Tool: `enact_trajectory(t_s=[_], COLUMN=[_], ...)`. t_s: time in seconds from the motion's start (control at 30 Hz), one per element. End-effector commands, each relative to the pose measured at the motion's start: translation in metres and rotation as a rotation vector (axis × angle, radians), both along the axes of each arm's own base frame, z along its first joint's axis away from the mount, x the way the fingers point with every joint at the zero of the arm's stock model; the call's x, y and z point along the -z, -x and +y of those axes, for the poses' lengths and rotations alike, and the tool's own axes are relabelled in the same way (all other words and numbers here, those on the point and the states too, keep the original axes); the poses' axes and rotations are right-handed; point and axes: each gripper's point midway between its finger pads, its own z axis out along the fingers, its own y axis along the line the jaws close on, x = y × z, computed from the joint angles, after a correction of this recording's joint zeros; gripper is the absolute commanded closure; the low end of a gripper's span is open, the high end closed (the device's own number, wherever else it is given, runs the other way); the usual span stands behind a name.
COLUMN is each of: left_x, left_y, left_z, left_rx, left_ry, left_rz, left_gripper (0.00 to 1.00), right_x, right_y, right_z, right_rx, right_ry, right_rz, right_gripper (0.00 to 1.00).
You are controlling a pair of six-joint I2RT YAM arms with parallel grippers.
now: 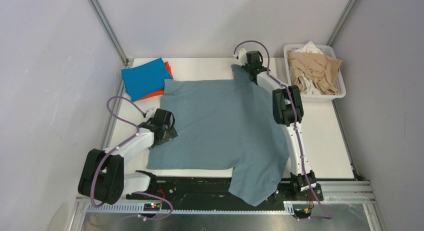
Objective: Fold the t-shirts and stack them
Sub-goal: Flatten out the tshirt
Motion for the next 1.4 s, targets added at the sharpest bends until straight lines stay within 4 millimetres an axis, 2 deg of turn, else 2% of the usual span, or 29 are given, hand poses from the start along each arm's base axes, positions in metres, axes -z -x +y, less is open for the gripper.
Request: enact_trajectory(t_s=[0.0,0.13,0.2,0.27,0.3,0.33,0.37,0.4,0.43,0.57,0.63,0.67,0.7,0.73,0.77,0.8,0.83,0.87,0.9,0.93,0.97,1.0,1.03,1.1,1.13,1.17,1.23,1.33,1.37], left_x=[-0.009,-0.011,-0.012,-0.012,-0.012,-0.014,-0.014,-0.017,-0.018,-0.040,-0.059,-0.072,-0.084,-0.092,-0.101,-0.105,-0.111,-0.112,-0.117,-0.118,-0.121,-0.119,-0.119,-0.113,-0.105,-0.104,-0.088,-0.077,-0.066], left_y=[-0.012,-0.012,-0.012,-0.013,-0.012,-0.013,-0.012,-0.013,-0.012,-0.021,-0.029,-0.033,-0.036,-0.038,-0.039,-0.039,-0.039,-0.037,-0.035,-0.034,-0.032,-0.030,-0.028,-0.021,-0.016,-0.013,-0.001,0.009,0.014], left_z=[0.001,0.001,0.000,-0.001,-0.003,-0.004,-0.005,-0.007,-0.007,-0.011,-0.013,-0.013,-0.013,-0.013,-0.013,-0.013,-0.015,-0.020,-0.024,-0.025,-0.028,-0.029,-0.033,-0.041,-0.042,-0.043,-0.041,-0.034,-0.032], left_rx=[-0.030,-0.030,-0.026,-0.020,-0.013,-0.009,-0.002,0.006,0.013,0.036,0.050,0.049,0.050,0.051,0.049,0.049,0.053,0.072,0.089,0.098,0.110,0.117,0.135,0.160,0.148,0.140,0.085,0.011,-0.001], left_ry=[-0.001,-0.004,0.000,0.008,0.016,0.023,0.028,0.038,0.039,0.062,0.065,0.072,0.077,0.081,0.089,0.095,0.108,0.132,0.157,0.164,0.179,0.184,0.209,0.250,0.266,0.283,0.312,0.321,0.311], left_rz=[-0.032,-0.039,-0.042,-0.044,-0.042,-0.049,-0.049,-0.058,-0.062,-0.141,-0.204,-0.249,-0.290,-0.316,-0.349,-0.363,-0.388,-0.391,-0.408,-0.412,-0.423,-0.421,-0.422,-0.407,-0.391,-0.398,-0.386,-0.397,-0.373], left_gripper=[0.00,0.00,0.00,0.00,0.00,0.00,0.00,0.00,0.00,0.00,0.00,0.00,0.00,0.00,0.00,0.00,0.00,0.00,0.00,0.00,0.00,0.00,0.00,0.00,0.00,0.00,0.00,0.00,0.00], right_x=[-0.037,-0.054,-0.085,-0.107,-0.117,-0.114,-0.130,-0.117,-0.139,-0.161,-0.175,-0.186,-0.188,-0.186,-0.169,-0.177,-0.152,-0.162,-0.130,-0.144,-0.130,-0.123,-0.109,-0.093,-0.090,-0.085,-0.083,-0.076,-0.067], right_y=[-0.045,-0.072,-0.085,-0.091,-0.091,-0.089,-0.086,-0.081,-0.074,-0.034,-0.009,0.011,0.023,0.050,0.070,0.100,0.124,0.153,0.181,0.205,0.237,0.254,0.284,0.324,0.338,0.358,0.384,0.407,0.416], right_z=[-0.025,-0.037,-0.046,-0.054,-0.053,-0.051,-0.047,-0.042,-0.039,-0.022,-0.018,-0.020,-0.014,-0.013,-0.007,-0.001,-0.001,0.001,-0.001,0.003,-0.001,0.001,-0.005,-0.003,0.005,0.002,0.010,0.019,0.020], right_rx=[0.081,0.090,0.122,0.164,0.159,0.150,0.134,0.117,0.105,0.134,0.183,0.210,0.253,0.260,0.314,0.348,0.386,0.431,0.464,0.471,0.498,0.528,0.565,0.582,0.564,0.559,0.503,0.500,0.500], right_ry=[0.008,0.025,0.022,0.005,0.000,0.002,-0.004,0.007,0.011,-0.041,-0.140,-0.179,-0.314,-0.358,-0.487,-0.614,-0.639,-0.741,-0.739,-0.819,-0.814,-0.845,-0.822,-0.809,-0.799,-0.784,-0.766,-0.801,-0.815], right_rz=[-0.207,-0.354,-0.479,-0.584,-0.606,-0.594,-0.608,-0.580,-0.603,-0.586,-0.536,-0.488,-0.465,-0.363,-0.289,-0.212,-0.125,-0.090,-0.005,0.016,0.080,0.126,0.188,0.266,0.286,0.298,0.326,0.351,0.377], right_gripper=[0.97,0.82,0.78,0.43,0.11,0.03,0.01,0.01,0.01,0.01,0.00,0.00,0.01,0.00,0.01,0.01,0.01,0.01,0.01,0.01,0.00,0.01,0.01,0.01,0.01,0.01,0.01,0.00,0.00])
